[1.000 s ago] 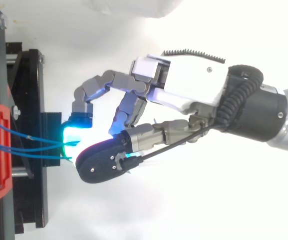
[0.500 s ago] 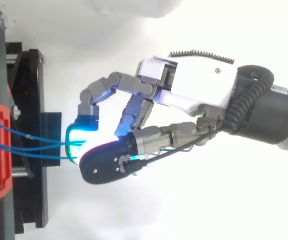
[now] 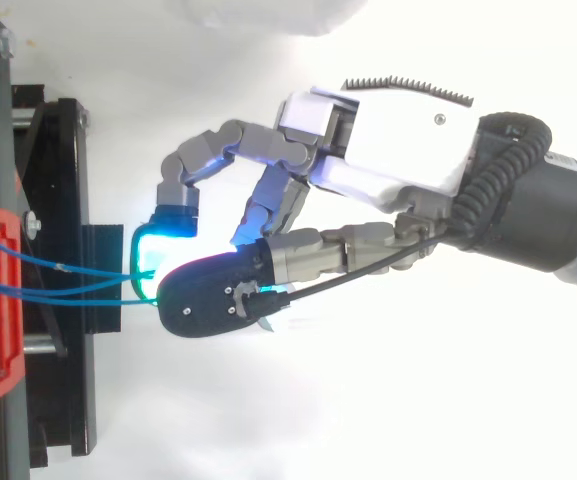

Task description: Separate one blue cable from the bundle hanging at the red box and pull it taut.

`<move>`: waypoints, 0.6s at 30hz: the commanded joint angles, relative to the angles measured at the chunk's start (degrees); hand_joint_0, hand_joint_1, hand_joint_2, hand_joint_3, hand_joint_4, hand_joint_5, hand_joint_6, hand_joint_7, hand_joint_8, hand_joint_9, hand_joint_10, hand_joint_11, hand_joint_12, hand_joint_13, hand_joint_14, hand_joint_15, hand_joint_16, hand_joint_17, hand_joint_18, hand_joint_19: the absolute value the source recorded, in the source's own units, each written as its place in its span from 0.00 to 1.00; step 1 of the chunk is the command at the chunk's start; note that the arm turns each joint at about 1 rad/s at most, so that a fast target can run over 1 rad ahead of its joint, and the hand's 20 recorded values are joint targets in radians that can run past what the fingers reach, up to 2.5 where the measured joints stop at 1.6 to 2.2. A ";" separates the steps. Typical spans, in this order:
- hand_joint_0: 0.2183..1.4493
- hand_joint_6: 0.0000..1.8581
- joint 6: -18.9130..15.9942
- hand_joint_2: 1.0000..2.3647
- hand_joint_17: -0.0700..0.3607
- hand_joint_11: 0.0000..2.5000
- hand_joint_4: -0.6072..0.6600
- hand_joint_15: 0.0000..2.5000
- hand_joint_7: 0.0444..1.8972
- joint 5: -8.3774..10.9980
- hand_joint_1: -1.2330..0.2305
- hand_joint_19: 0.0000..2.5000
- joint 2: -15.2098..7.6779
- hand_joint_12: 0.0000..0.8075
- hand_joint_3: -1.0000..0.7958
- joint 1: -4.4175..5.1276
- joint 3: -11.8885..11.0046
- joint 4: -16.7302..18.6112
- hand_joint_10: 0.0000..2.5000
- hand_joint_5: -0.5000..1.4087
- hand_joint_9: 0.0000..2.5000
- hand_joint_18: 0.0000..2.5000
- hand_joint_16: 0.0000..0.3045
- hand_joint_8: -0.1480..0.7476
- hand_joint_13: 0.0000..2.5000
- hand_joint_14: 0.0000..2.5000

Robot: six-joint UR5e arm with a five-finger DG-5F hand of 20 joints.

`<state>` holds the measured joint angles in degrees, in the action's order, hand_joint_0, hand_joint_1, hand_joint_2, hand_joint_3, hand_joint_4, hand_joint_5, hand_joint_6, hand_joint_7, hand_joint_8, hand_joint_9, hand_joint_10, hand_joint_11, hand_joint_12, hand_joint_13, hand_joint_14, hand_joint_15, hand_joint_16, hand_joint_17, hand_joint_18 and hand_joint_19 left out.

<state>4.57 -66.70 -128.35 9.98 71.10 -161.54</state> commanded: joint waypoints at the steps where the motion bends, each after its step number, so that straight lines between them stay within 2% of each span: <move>1: 0.33 0.45 0.00 0.01 0.40 0.72 0.63 0.38 0.54 -0.10 0.39 0.25 0.02 0.49 0.39 -0.05 0.00 -0.09 0.01 0.15 0.54 0.42 0.15 0.50 0.55 0.01; 5: 0.35 0.45 0.09 0.01 0.40 0.71 0.62 0.38 0.54 -0.10 0.37 0.25 0.02 0.50 0.44 -0.05 0.00 -0.09 0.02 0.15 0.54 0.42 0.15 0.51 0.54 0.01; 9: 0.36 0.46 0.09 0.02 0.40 0.71 0.62 0.37 0.53 -0.10 0.34 0.24 0.11 0.50 0.46 -0.05 -0.44 -0.18 0.02 0.15 0.54 0.42 0.15 0.52 0.54 0.01; 13: 0.38 0.46 0.17 0.01 0.39 0.71 0.64 0.37 0.53 0.16 0.28 0.24 0.55 0.50 0.43 -0.05 -0.62 -0.79 0.03 0.15 0.53 0.42 0.15 0.53 0.54 0.01; 18: 0.41 0.46 0.53 0.01 0.39 0.72 0.64 0.37 0.52 0.08 0.26 0.24 1.08 0.50 0.38 0.04 -0.62 -1.67 0.02 0.15 0.52 0.42 0.14 0.53 0.53 0.01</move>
<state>4.92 -66.60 -127.46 9.96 70.51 -162.85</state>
